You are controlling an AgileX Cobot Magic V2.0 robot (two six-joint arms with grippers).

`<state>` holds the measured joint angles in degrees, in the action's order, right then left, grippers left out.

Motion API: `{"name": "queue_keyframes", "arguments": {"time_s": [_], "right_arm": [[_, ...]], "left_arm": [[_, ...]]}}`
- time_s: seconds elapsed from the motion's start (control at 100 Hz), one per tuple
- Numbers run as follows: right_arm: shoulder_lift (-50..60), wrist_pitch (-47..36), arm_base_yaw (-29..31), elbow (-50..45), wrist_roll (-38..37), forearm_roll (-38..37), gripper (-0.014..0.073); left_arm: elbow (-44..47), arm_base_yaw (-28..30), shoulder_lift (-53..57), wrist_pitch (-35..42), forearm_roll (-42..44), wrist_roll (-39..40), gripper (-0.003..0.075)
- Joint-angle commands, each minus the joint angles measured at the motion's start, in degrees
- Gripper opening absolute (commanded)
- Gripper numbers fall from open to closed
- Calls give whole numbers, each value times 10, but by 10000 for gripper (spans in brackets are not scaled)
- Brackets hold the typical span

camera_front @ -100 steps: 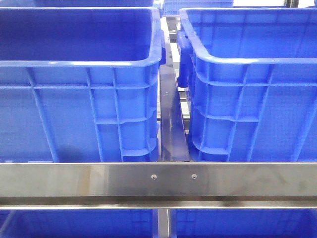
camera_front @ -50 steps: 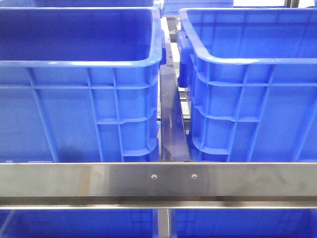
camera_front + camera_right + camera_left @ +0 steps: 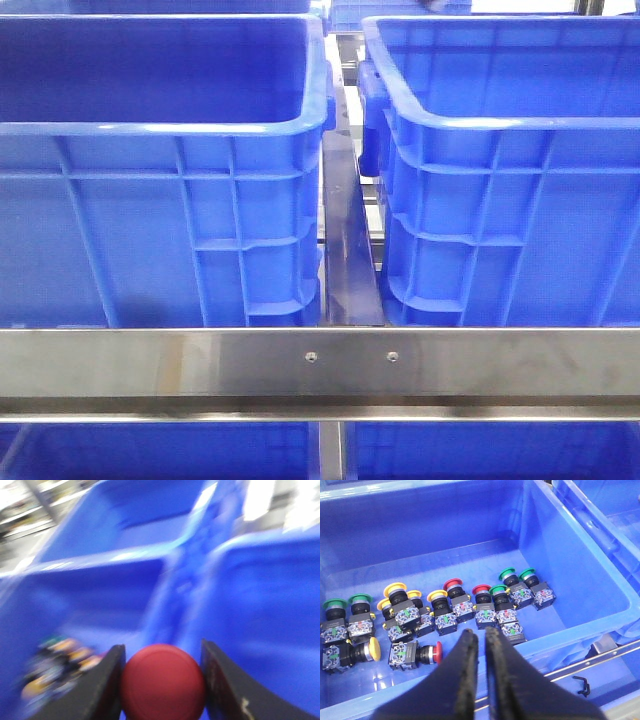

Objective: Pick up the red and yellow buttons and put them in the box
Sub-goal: 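Lower the red button into the empty bin and open the right gripper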

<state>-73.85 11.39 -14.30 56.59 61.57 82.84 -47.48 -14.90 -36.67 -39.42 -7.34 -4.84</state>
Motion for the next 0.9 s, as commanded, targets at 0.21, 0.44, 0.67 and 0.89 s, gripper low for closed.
{"name": "queue_keyframes", "arguments": {"time_s": [0.21, 0.44, 0.67, 0.89], "right_arm": [[-66, -273, -1, 26, 80, 0, 150], [-166, -309, -1, 76, 80, -74, 150], [-256, -360, 1, 132, 80, -82, 150], [-305, -342, 18, 168, 80, -82, 150]], "left_arm": [[-14, 1, 1, 49, -9, 7, -19], [-14, 1, 1, 49, -9, 7, -19], [-14, 1, 1, 49, -9, 7, -19], [-14, 1, 1, 49, -9, 7, -19]]}}
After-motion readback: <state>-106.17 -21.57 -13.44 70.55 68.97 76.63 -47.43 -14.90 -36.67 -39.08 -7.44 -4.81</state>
